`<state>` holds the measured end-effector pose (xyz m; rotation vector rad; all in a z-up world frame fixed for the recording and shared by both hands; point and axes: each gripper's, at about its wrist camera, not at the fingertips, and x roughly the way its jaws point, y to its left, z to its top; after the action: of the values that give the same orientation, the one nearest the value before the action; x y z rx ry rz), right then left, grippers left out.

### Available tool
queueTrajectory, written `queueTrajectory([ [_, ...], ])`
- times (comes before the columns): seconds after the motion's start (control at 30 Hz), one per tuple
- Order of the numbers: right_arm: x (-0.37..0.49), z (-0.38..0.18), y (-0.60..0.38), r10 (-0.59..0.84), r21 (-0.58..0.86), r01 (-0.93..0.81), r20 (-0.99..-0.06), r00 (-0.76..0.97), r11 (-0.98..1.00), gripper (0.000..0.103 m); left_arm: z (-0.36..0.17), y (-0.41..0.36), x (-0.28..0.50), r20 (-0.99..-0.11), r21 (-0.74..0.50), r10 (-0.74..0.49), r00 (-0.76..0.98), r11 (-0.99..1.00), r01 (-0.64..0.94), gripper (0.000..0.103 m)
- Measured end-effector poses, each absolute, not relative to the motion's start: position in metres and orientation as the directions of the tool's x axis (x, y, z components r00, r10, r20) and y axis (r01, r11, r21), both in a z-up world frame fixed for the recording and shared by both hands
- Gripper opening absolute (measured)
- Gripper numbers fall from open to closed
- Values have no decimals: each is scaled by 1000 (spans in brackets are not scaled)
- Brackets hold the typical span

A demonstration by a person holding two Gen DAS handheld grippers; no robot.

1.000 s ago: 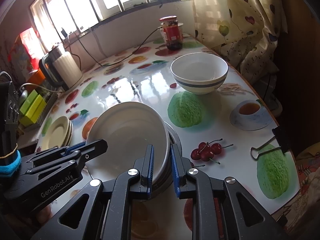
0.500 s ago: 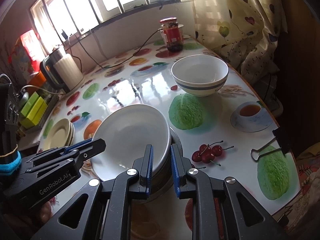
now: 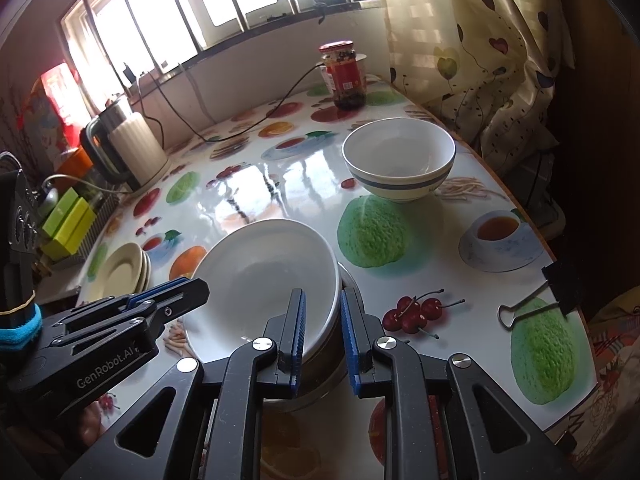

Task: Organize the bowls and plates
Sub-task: 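Lower the white bowl into the steel bowl and open the left gripper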

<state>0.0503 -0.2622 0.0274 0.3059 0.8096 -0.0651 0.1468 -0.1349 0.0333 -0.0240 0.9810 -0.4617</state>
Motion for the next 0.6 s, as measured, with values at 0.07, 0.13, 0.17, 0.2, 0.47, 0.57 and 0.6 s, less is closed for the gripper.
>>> queueTrajectory([
  [0.07,50,29,-265,51,245,183,-718,694,952,21,37,-134,148,-791,-221,-384,476,905,363,15],
  [0.13,51,31,-268,44,246,192,-714,698,950,25,40,-134,150,-789,-211,-376,486,909,360,15],
  [0.17,51,31,-270,40,248,197,-712,701,949,26,42,-135,151,-786,-209,-375,491,909,360,15],
  [0.2,51,32,-271,38,249,200,-710,703,948,27,44,-135,152,-784,-208,-377,493,908,363,15],
  [0.47,54,42,-286,5,238,224,-695,719,945,34,57,-148,161,-769,-193,-385,510,900,390,15],
  [0.57,57,45,-292,-7,234,232,-690,723,944,35,61,-154,166,-763,-198,-396,511,896,398,15],
  [0.6,58,46,-294,-11,230,234,-690,724,944,35,62,-157,167,-761,-196,-398,512,894,404,15],
])
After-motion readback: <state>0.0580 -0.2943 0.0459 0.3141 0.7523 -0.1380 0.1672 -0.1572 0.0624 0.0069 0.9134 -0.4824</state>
